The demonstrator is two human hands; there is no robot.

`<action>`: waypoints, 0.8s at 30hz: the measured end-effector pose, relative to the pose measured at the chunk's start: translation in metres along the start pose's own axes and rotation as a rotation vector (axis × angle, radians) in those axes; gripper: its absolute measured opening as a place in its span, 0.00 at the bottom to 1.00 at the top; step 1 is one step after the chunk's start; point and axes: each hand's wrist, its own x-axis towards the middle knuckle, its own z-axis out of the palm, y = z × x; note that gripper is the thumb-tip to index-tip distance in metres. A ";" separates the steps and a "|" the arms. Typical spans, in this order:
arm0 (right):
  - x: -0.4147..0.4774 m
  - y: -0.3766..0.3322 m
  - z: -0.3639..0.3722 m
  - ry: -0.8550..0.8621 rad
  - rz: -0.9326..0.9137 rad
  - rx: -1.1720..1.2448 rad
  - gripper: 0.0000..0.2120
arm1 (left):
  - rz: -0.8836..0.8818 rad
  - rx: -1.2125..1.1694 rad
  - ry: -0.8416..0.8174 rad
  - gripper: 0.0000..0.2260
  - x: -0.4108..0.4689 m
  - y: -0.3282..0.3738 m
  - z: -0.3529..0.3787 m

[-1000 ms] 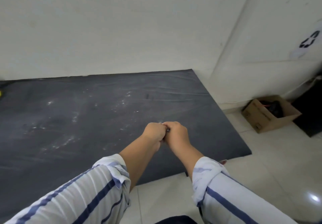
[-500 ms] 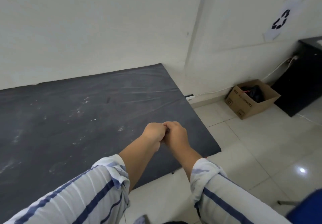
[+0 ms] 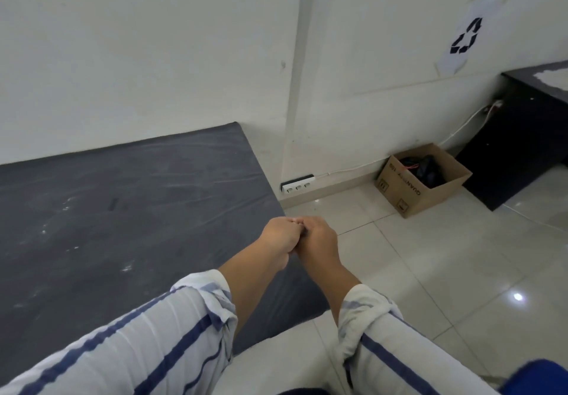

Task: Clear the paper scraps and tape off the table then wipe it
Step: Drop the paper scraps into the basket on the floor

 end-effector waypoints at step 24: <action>0.216 0.197 -0.042 -0.255 -0.074 -0.667 0.09 | 0.256 1.048 0.613 0.27 0.097 -0.050 0.043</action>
